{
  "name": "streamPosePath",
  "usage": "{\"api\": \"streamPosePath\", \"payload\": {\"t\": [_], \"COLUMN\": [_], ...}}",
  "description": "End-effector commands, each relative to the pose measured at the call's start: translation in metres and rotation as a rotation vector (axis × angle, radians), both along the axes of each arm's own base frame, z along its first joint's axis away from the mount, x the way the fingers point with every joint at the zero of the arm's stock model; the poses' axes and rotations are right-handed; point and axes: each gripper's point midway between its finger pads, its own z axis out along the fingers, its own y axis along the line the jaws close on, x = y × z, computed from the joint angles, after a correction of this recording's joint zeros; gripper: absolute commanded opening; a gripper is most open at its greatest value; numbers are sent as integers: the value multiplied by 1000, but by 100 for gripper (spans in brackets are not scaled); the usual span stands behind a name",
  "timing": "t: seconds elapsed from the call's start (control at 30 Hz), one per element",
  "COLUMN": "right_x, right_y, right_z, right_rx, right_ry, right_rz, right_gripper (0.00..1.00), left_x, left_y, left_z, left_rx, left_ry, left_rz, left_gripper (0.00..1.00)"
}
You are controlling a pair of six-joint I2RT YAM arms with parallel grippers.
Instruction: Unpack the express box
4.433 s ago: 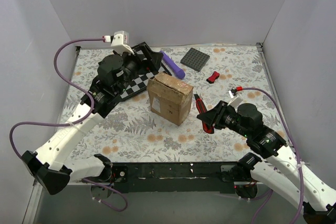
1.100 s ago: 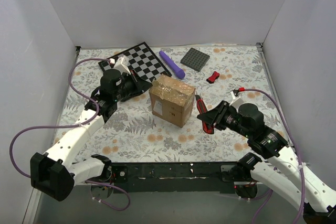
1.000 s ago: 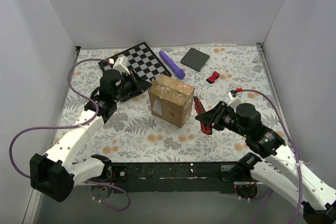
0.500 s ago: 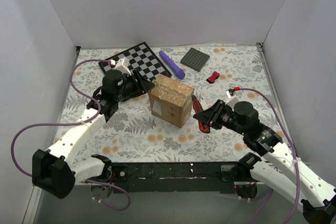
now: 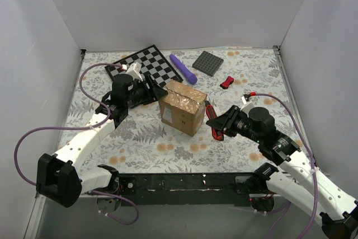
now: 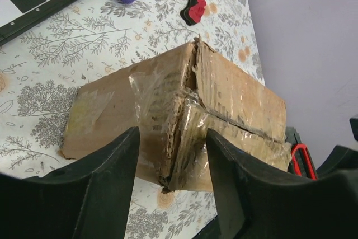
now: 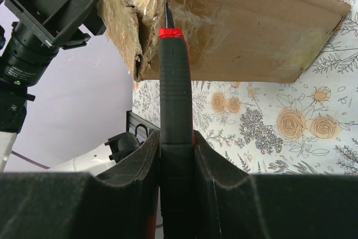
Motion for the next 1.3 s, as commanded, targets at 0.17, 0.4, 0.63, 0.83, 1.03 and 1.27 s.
{"api": "streamPosePath", "payload": {"t": [0.17,0.4,0.63,0.83,1.03,1.27], "right_x": [4,-3,-12,-20,-29,-42], "right_y": [10,17,25,34,40,40], "right_z": [22,24,22,22,20,28], "right_rx": [88,111,152,202,211,222], "right_ry": [-42,-10,41,86,121,118], "right_rz": [26,75,133,194,258,326], "right_gripper": [1,1,1,1,1,1], "left_x": [-12,-12,-9,-4,-3,-1], "left_y": [-7,-5,1,6,7,15], "left_z": [-7,-7,-3,3,7,10], "left_rx": [-32,-51,-86,-101,-95,-70], "left_ry": [-3,5,-4,-11,-31,-47], "left_rz": [-58,-34,36,112,155,214], "left_gripper": [31,18,0,0,0,0]}}
